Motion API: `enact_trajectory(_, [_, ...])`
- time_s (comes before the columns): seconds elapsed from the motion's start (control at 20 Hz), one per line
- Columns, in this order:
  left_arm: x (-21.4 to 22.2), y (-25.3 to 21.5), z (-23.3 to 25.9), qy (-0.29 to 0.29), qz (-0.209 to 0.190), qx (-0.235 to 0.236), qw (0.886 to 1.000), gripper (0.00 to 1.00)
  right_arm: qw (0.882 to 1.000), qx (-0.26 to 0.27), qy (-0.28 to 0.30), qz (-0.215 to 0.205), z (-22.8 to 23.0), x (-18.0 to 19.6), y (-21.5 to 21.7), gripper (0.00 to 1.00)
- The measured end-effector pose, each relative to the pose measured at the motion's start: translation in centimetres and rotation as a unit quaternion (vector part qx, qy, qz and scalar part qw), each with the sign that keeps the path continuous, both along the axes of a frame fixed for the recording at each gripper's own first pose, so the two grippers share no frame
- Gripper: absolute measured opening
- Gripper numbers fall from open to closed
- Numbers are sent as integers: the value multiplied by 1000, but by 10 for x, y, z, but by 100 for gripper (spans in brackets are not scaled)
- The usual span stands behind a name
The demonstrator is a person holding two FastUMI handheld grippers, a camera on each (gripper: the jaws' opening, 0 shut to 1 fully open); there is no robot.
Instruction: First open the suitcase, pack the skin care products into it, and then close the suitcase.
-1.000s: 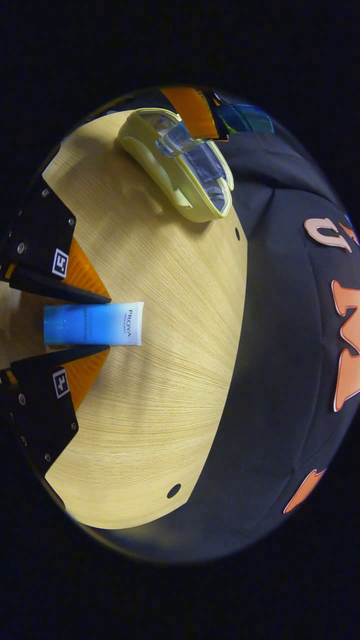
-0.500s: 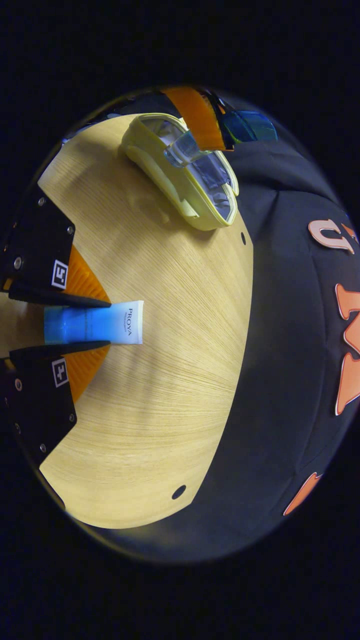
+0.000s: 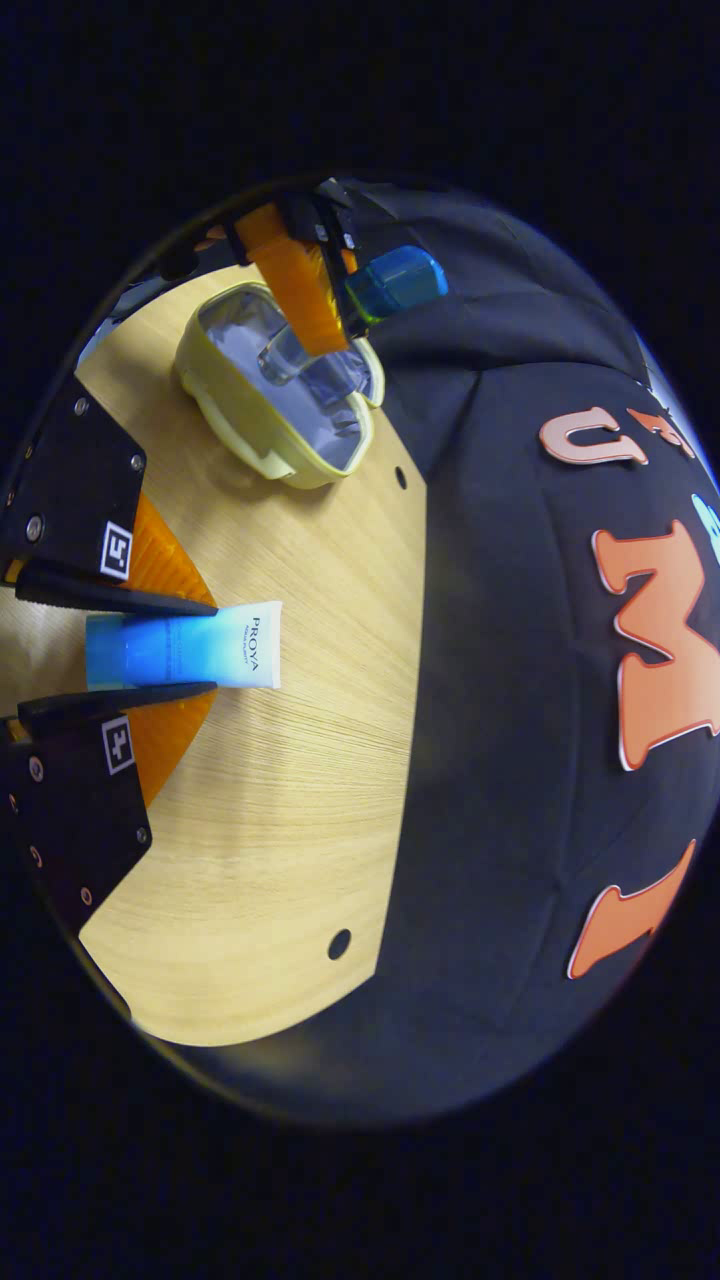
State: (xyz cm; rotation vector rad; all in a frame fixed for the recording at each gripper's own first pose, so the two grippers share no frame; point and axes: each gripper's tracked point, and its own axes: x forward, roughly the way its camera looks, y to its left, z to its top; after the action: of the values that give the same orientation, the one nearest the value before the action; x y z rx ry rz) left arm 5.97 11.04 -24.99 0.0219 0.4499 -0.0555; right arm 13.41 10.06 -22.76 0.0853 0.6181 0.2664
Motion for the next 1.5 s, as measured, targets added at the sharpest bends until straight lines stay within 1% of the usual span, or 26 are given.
enact_trajectory(0.15, [0, 5, 24, -8, 10, -6, 1000, 43, 999, 0, -40, 3, 48, -9, -6, 35])
enact_trajectory(0.25, [-2, 10, 45, -15, 20, -2, 1000, 43, 998, 1, -68, 10, 81, -13, -3, 35])
enact_trajectory(0.45, [-10, 22, 86, -36, 43, 1, 998, 43, 991, 25, -128, 24, 140, -24, 1, 35])
enact_trajectory(0.6, [-19, 34, 105, -46, 63, 7, 997, 43, 986, 46, -158, 36, 172, -31, 5, 35])
enact_trajectory(0.7, [-23, 43, 113, -52, 70, 2, 996, 43, 982, 45, -177, 38, 188, -35, 4, 35])
enact_trajectory(0.85, [-23, 66, 114, -52, 70, 3, 996, 43, 979, 46, -196, 28, 204, -38, 10, 35])
enact_trajectory(0.95, [-21, 87, 111, -47, 61, 5, 997, 45, 978, 46, -204, 18, 213, -40, 20, 35])
enact_trajectory(1.0, [-19, 97, 107, -45, 54, 3, 998, 43, 977, 44, -207, 11, 214, -39, 26, 35])
enact_trajectory(1.1, [-16, 118, 92, -30, 34, 4, 999, 43, 976, 40, -214, -12, 219, -35, 39, 35])
enact_trajectory(1.15, [-14, 129, 83, -15, 23, 5, 1000, 43, 976, 41, -211, -27, 219, -32, 49, 35])
enact_trajectory(1.3, [-8, 162, 50, 26, -4, 0, 1000, 43, 976, 37, -210, -47, 221, -30, 83, 35])
enact_trajectory(1.5, [-6, 189, 10, 69, -42, -7, 997, 43, 976, 37, -202, -78, 218, -27, 121, 35])
